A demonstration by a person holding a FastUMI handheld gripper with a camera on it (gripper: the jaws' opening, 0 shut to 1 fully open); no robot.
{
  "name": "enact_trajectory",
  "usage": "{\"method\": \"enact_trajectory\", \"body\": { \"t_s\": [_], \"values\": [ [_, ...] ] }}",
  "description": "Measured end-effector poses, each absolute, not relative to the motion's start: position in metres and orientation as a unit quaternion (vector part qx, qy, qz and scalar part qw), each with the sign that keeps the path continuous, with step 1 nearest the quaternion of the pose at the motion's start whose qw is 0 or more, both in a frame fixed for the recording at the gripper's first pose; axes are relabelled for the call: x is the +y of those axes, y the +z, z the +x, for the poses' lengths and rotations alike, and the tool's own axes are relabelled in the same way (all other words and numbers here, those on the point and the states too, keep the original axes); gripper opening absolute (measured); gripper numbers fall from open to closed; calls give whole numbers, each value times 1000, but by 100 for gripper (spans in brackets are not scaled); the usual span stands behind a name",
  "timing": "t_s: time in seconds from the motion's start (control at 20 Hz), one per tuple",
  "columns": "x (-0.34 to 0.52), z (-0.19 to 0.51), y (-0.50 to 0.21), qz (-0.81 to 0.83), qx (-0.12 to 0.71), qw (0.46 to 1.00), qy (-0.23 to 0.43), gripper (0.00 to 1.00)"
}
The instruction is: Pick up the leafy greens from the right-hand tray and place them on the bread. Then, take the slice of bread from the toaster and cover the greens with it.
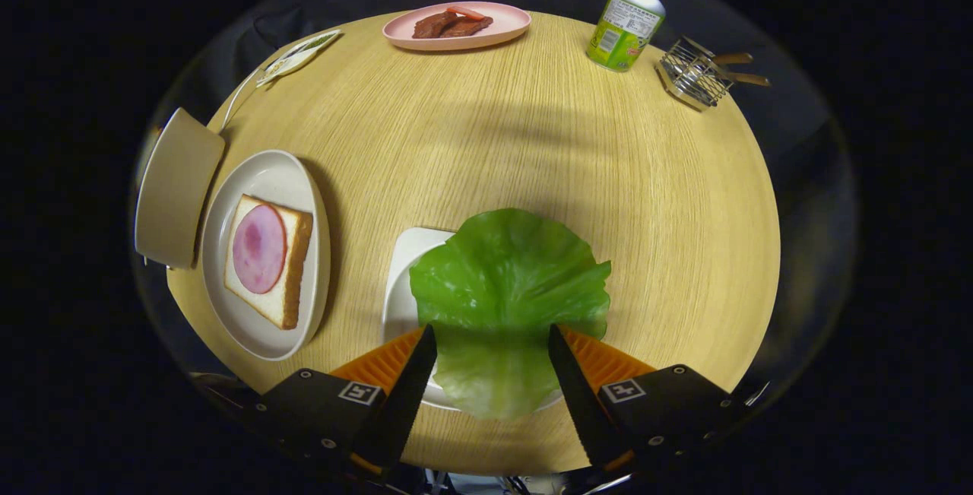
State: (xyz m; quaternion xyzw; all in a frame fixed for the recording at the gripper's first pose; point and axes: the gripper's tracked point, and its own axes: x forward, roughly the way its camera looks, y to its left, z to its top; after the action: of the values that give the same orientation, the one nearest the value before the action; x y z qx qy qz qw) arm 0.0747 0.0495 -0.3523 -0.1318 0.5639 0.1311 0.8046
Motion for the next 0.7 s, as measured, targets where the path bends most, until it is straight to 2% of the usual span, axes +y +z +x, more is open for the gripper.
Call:
{"method": "enact_trajectory", "body": {
  "t_s": [0.15, 0.45, 0.7],
  "values": [
    [49, 73, -356, -121, 574, 800, 128, 79],
    [42, 79, -356, -109, 575, 802, 115, 49],
    [38, 80, -355, -104, 572, 807, 101, 6]
  ]
}}
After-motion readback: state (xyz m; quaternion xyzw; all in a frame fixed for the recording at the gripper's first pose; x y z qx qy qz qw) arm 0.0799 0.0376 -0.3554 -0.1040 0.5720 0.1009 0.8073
